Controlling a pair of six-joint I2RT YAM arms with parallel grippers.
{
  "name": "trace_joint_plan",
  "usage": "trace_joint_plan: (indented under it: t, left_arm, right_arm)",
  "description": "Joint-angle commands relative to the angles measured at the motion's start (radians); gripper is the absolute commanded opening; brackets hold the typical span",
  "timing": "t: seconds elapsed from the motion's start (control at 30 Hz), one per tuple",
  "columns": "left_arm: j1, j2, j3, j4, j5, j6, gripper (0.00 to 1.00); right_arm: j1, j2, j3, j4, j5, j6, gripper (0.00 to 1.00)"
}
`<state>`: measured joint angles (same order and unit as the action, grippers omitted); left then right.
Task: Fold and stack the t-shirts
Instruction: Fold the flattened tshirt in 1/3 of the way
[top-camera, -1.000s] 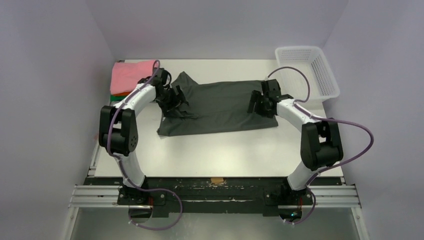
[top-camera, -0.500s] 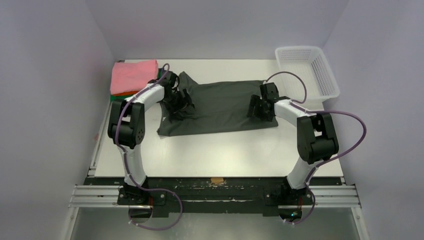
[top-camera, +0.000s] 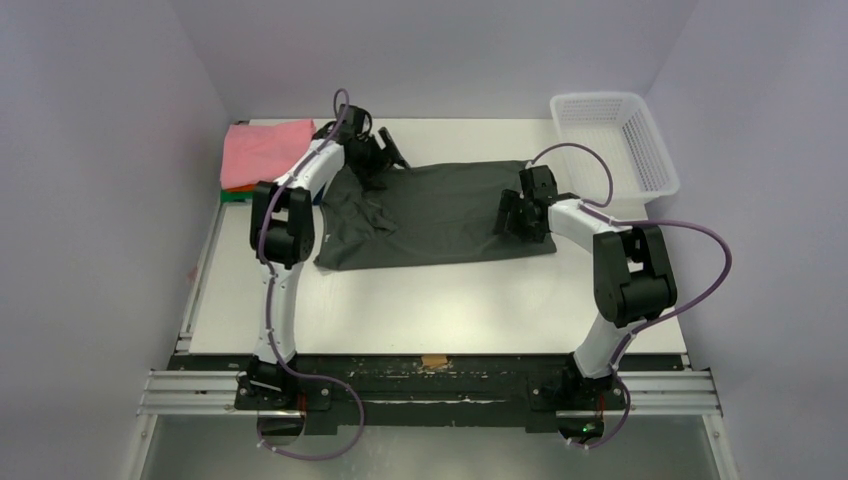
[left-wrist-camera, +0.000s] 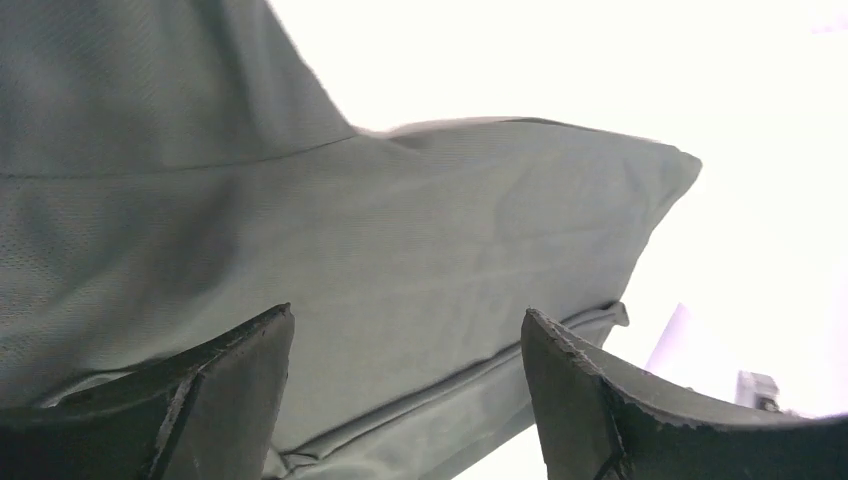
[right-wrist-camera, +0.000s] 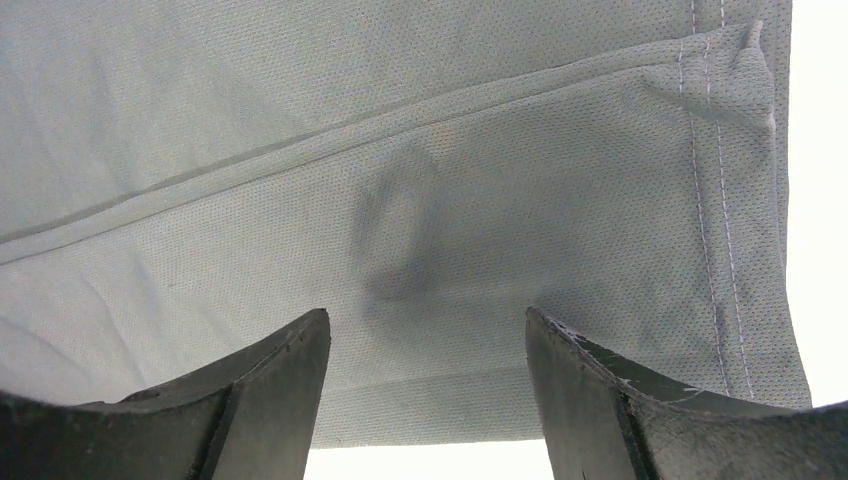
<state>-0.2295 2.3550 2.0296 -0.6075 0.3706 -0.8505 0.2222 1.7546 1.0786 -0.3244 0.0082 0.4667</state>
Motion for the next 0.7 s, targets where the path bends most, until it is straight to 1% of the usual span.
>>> trace_joint_plan:
  t: [0.0,0.07,0.1,0.2,0.3,0.37,0.47,0.57,0.67]
  left_arm:
    - [0.001,-0.057,0.087,-0.012,0.021,0.022,0.81]
    - [0.000,-0.127,0.043,-0.060,-0.019,0.080,0.82]
    - [-0.001,-0.183,-0.015,-0.066,-0.056,0.102,0.82]
    - [-0.001,-0.369,-0.261,-0.032,-0.135,0.131,0.84]
    - [0.000,-0.514,-0.510,0.032,-0.140,0.123,0.85]
    - [-0.001,-0.549,-0.589,0.037,-0.144,0.110,0.85]
    - [-0.001,-0.544,-0.642,0.072,-0.129,0.098,0.85]
    - [-0.003,-0.485,-0.615,0.063,-0.119,0.092,0.85]
    - [-0.005,-0.416,-0.575,0.088,-0.124,0.089,0.85]
  right_arm:
    - [-0.001,-0.049,0.019,0.019,0.023,-0.005,0.69]
    - [-0.002,-0.060,0.015,0.018,0.025,-0.006,0.69]
    - [-0.001,-0.066,0.010,0.018,0.026,-0.006,0.69]
    - [-0.002,-0.075,-0.003,0.018,0.026,-0.004,0.69]
    - [-0.002,-0.077,-0.016,0.020,0.027,-0.005,0.69]
    - [-0.001,-0.075,-0.019,0.019,0.027,-0.004,0.69]
    - [-0.002,-0.076,-0.021,0.020,0.027,-0.005,0.69]
    - [-0.002,-0.078,-0.016,0.015,0.028,-0.005,0.69]
    - [-0.001,-0.086,-0.018,0.015,0.035,-0.003,0.69]
